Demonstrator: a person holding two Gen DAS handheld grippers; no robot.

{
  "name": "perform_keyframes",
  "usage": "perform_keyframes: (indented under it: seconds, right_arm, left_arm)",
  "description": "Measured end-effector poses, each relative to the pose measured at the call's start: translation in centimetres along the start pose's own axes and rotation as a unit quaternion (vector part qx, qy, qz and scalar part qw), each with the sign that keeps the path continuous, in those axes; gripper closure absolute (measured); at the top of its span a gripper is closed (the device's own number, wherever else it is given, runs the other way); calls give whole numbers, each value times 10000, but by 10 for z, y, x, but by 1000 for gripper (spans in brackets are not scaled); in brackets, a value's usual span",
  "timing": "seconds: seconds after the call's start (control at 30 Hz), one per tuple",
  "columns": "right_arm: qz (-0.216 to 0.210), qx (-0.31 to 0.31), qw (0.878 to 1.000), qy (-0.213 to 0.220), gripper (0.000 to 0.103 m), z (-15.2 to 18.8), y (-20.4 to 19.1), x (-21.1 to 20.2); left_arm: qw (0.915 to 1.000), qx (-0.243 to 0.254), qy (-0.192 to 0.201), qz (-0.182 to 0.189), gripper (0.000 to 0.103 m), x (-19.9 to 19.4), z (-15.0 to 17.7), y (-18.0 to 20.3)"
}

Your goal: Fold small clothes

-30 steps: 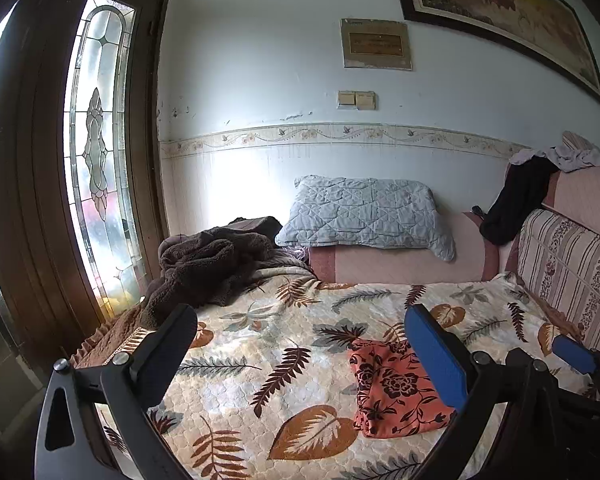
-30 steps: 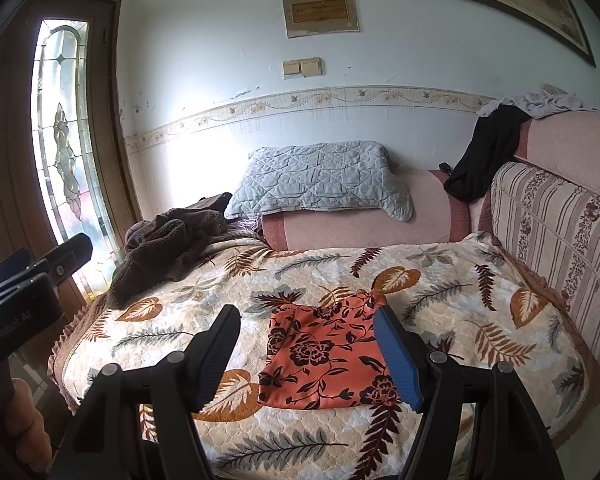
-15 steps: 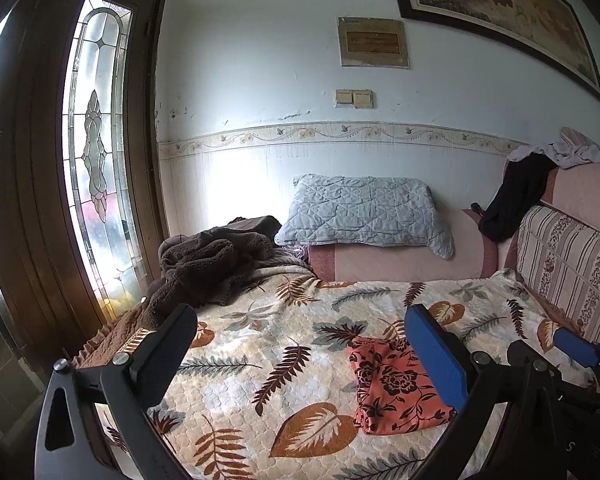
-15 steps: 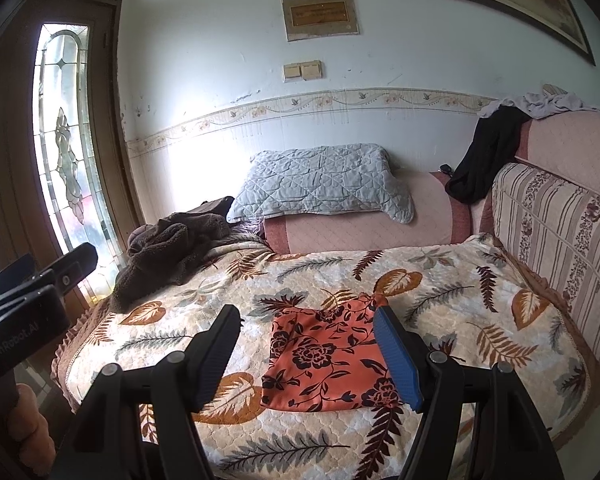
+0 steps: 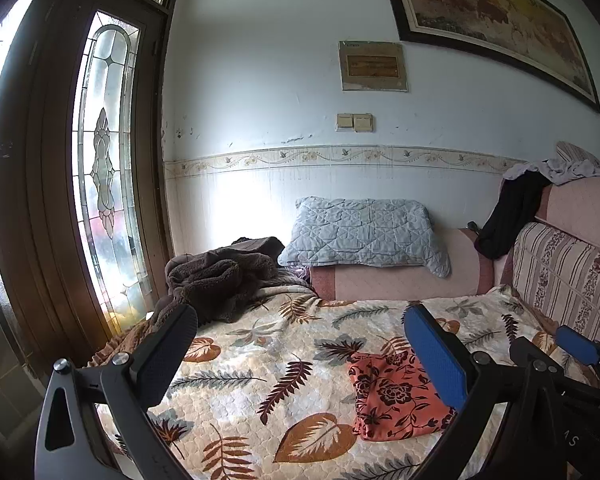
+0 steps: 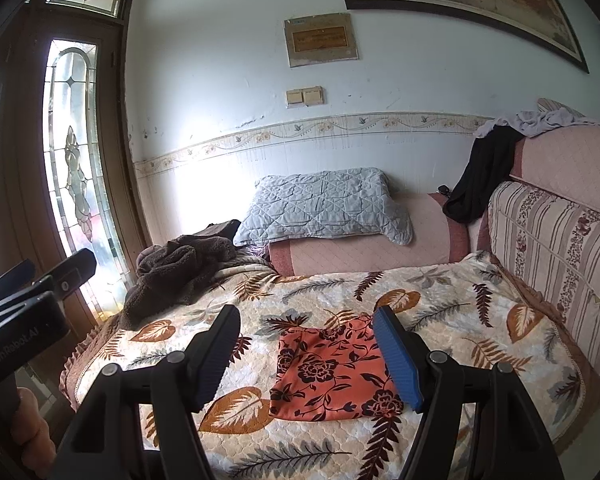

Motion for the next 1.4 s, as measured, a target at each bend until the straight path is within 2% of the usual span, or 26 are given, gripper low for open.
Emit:
perform_keyframes:
  seconds: [1.4]
  right_arm:
    - [91, 47, 9999, -111, 30, 9, -4, 7]
  left_arm:
    - [9999, 84, -40, -42, 0, 10, 10, -4]
Point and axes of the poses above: each gripper's, at about its wrist camera, not at the fingertips, and x roughly the way its jaws point, y to its right, z to its underside, the point moved 9 cm from there along x, roughly the way its jaws point, and after that the axes turned 6 degrees about x, right-handed, at the moved point
